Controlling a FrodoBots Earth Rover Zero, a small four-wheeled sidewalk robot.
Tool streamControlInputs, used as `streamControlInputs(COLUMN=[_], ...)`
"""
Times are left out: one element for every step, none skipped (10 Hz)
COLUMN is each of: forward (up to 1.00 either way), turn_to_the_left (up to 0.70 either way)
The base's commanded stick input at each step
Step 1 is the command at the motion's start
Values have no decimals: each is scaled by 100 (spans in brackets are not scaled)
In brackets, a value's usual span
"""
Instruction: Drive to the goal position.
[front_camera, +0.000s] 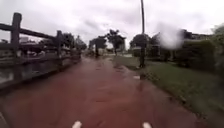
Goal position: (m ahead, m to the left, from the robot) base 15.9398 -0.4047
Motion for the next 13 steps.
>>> streamControlInputs(forward=[50,50,50,50,50,50,50,50,50,50,50,50,50], turn_to_the_left=[6,50,50,50,20,0,0,0,0,0,0,0,0])
